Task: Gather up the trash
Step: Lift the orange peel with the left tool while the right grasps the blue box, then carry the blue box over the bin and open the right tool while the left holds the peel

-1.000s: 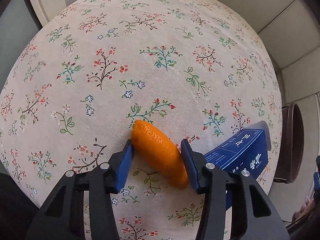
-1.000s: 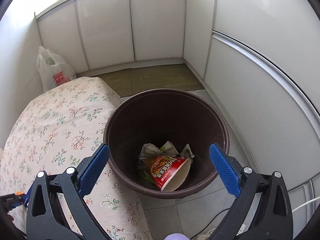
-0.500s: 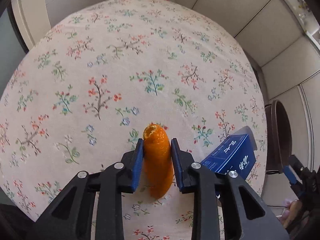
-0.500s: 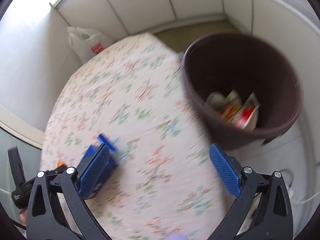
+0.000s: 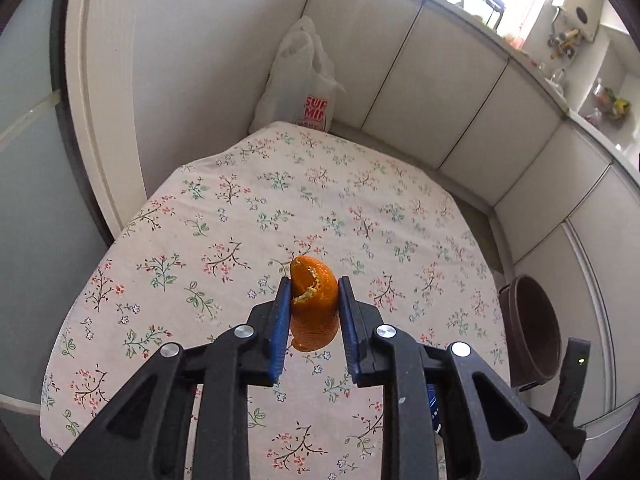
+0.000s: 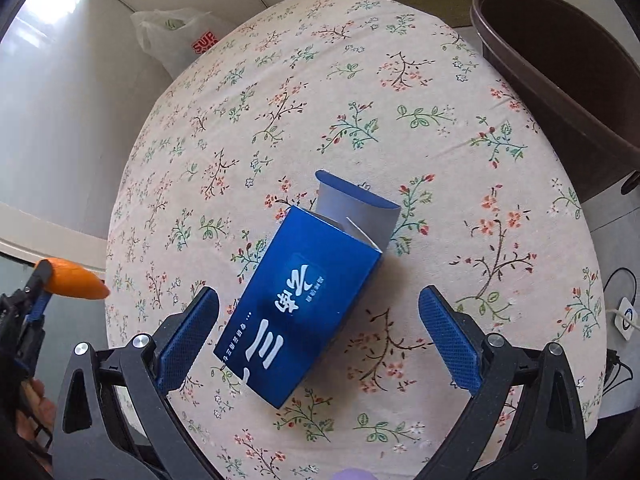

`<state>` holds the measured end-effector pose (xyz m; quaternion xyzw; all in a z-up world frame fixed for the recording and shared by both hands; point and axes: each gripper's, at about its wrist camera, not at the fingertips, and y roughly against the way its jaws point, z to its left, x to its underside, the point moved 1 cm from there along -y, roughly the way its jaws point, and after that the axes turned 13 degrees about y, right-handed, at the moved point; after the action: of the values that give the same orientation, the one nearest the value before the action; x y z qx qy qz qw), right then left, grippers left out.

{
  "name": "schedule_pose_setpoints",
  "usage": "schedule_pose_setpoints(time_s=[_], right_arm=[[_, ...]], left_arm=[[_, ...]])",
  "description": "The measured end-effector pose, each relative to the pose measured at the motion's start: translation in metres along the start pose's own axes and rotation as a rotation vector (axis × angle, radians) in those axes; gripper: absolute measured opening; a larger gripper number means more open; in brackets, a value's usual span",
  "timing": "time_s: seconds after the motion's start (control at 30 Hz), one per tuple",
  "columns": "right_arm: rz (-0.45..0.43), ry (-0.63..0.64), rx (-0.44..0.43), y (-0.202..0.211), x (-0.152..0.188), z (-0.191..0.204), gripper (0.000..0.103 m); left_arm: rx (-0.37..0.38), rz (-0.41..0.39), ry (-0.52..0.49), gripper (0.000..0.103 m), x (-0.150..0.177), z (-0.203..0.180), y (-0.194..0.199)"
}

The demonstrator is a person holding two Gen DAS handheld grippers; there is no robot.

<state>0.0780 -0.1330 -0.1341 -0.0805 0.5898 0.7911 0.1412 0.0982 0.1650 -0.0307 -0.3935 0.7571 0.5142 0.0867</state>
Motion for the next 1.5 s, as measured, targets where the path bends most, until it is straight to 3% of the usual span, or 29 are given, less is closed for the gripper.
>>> schedule_pose_setpoints(time_s=[0.3,0.47,0.63,1.03,1.23,1.5], right_arm=[[0.026,-0.006,0.075,-0.024,-0.002,0.019,0.095],[0.026,-0.002,0.081,-0.031,0.000,0.022,0.080],[0.008,0.055,0.099,-0.032,-0.001,0.029,0.054],[-0.035,0.142,0.059,-0.032,0.001,0.041,0.053],[-0.130,0.161,0.043,-0.006,-0.007,0.042,0.053],[-0.304,0.174,0.058,0.057,-0.042,0.029,0.053]], left_arm=[[0.090,0.007,0.052,0.023,-0.006,0.005,0.006],[0.113,0.005,0.056,0.023,-0.007,0.004,0.009],[0.127,0.011,0.071,0.023,-0.006,0.007,0.009],[0.125,0.012,0.074,0.023,-0.004,0.007,0.009],[0.121,0.013,0.068,0.023,-0.002,0.005,0.006],[0.106,0.034,0.042,0.023,0.006,-0.006,-0.004]])
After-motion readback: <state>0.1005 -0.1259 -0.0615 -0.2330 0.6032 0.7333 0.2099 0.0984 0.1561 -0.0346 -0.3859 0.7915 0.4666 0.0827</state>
